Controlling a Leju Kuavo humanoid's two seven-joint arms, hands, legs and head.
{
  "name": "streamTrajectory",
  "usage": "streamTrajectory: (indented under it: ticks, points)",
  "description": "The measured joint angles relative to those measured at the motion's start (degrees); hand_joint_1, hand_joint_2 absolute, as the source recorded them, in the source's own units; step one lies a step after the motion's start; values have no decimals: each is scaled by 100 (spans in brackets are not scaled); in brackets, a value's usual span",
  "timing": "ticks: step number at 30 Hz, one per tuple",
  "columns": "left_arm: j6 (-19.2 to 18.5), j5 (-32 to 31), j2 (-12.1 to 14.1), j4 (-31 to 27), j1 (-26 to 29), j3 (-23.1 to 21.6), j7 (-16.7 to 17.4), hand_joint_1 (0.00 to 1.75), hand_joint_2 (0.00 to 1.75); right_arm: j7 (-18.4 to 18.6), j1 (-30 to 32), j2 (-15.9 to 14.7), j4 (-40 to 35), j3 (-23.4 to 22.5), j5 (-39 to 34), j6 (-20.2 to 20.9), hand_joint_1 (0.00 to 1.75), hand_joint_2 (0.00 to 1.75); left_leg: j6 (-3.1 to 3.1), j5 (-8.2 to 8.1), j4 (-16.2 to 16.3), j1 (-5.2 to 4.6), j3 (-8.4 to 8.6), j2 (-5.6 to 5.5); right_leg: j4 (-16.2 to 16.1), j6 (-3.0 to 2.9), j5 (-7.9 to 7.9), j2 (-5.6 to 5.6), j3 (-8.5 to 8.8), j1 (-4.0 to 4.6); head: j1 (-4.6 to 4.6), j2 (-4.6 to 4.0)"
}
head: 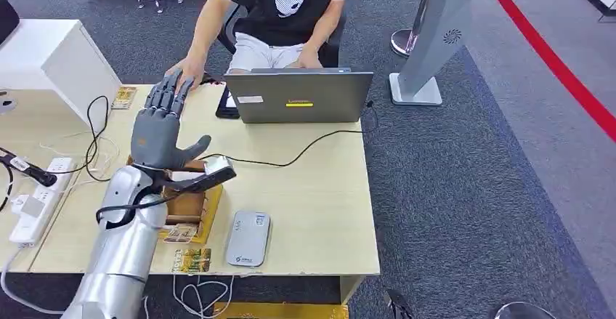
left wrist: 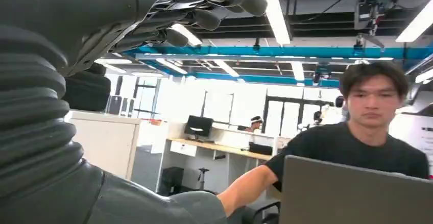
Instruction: Pass the card to the sensor for recognition and then transmit it.
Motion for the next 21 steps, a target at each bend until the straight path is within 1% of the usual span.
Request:
streamTrajectory:
  ticks: [5, 7, 9, 10, 12, 13, 16, 19, 21]
  points:
    - [-22, -7, -39, -255, 193, -107, -34, 0, 175, -9, 16, -15, 0, -35, -17, 0, 0, 175, 0, 0, 0, 0, 1, 1, 0, 0, 1, 0, 0, 0, 0, 0]
    - [-158, -101, -35, -417, 347, -266, -66, 0, 175, -28, 29, -22, -2, -52, -53, 0, 0, 175, 0, 0, 0, 0, 3, 1, 0, 0, 1, 0, 1, 0, 0, 0]
    - [-433, -241, -15, -513, 548, -519, -22, 0, 175, -74, 53, -35, -2, -98, -125, 2, 0, 175, 0, 0, 0, 0, 1, -1, -1, 0, 0, -4, 3, 0, 0, 0]
    - [-547, -295, 18, -515, 662, -696, 35, 0, 175, -116, 67, -39, -4, -129, -162, 2, 0, 175, 0, 0, 0, -1, 1, -1, -1, 0, 0, -3, 3, -1, 2, 0]
    - [-566, -380, 120, -515, 896, -1039, 199, 0, 175, -177, 114, -59, -7, -184, -232, 18, 0, 175, 3, -4, 0, -1, 1, 7, -1, 0, 0, 2, 1, -1, 0, 0]
    - [-520, -429, 169, -515, 997, -1207, 293, 0, 175, -201, 146, -72, -11, -194, -243, 17, 0, 175, 0, -6, 0, -1, 1, 6, -1, 0, 0, 1, 0, -1, 0, 0]
    - [-286, -787, 336, -515, 1263, -1649, 752, 0, 175, -234, 226, -105, -24, -271, -284, 17, 0, 175, -2, -8, 0, -1, 1, 4, -2, -1, -5, 0, 0, -1, 0, 0]
    - [-232, -898, 457, -515, 1385, -1953, 881, 0, 175, -249, 277, -131, -33, -319, -299, 15, 0, 175, -2, -9, -2, -1, 1, 4, -2, -1, -6, 0, -1, 0, 0, 0]
    - [-234, -931, 516, -513, 1420, -2081, 955, 0, 175, -267, 290, -140, -42, -326, -315, 9, 0, 175, -2, -9, -2, -1, 1, 5, -2, -2, -6, 0, 0, 0, 0, 0]
